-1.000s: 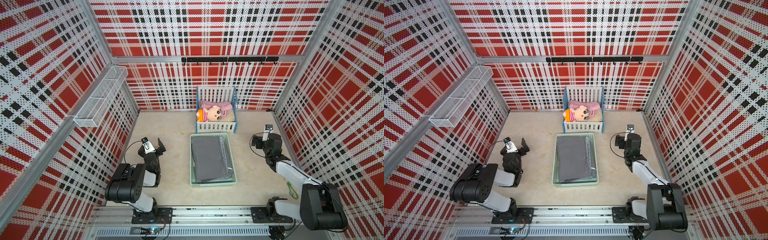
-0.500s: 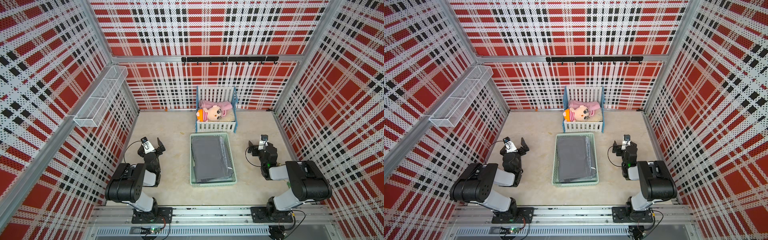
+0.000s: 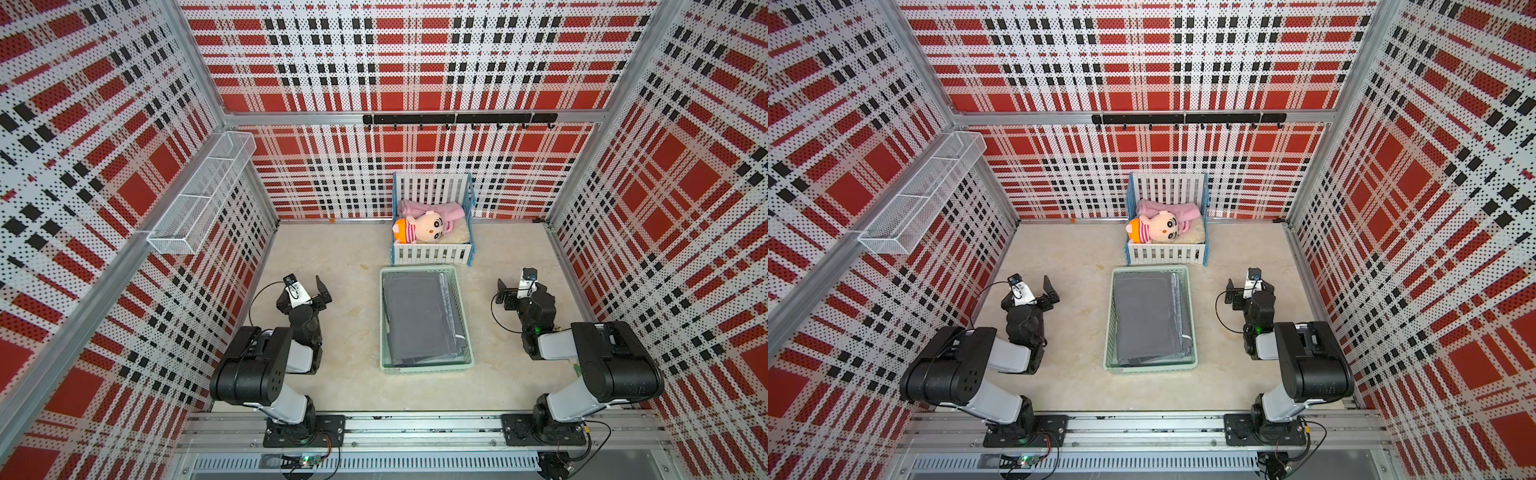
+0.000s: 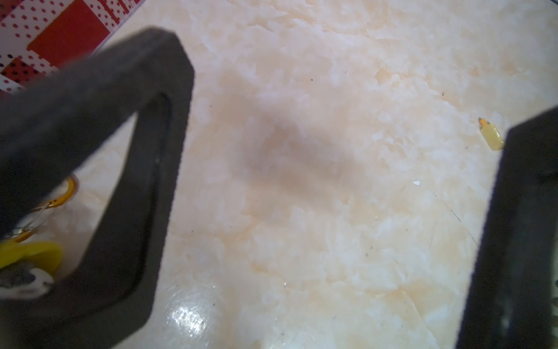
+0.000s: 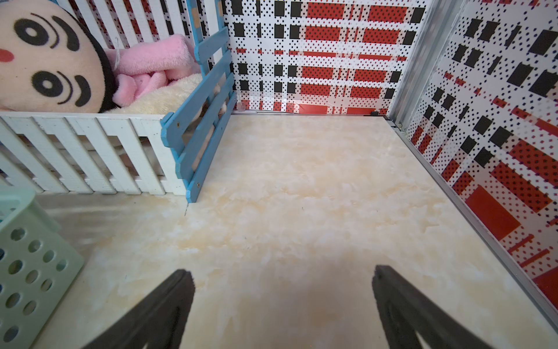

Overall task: Put the folded pillowcase in the basket
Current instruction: Reset both arms

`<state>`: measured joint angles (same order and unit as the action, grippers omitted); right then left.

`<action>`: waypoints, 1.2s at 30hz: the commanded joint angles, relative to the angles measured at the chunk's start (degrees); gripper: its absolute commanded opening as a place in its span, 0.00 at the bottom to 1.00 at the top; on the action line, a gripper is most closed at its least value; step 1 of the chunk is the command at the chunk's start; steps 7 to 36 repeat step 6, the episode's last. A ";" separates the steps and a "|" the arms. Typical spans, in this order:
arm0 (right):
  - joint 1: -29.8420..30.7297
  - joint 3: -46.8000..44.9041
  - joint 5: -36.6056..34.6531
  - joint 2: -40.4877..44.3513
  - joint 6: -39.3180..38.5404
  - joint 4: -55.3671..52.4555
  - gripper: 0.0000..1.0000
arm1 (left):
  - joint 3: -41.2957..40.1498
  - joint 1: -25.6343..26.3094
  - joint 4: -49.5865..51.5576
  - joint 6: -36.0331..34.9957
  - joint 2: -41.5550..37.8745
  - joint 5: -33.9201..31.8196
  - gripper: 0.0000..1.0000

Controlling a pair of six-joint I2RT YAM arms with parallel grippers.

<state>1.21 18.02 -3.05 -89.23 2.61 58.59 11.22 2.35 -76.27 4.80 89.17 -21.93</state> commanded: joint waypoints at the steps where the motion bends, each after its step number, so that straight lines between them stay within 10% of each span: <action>1: -0.20 0.62 0.85 0.55 0.24 0.71 1.00 | 0.91 0.29 -1.34 -0.82 -0.18 -0.74 0.99; 36: -0.06 0.17 0.34 0.71 -0.01 1.35 1.00 | 0.91 0.30 -1.32 -0.81 -0.22 -0.74 0.99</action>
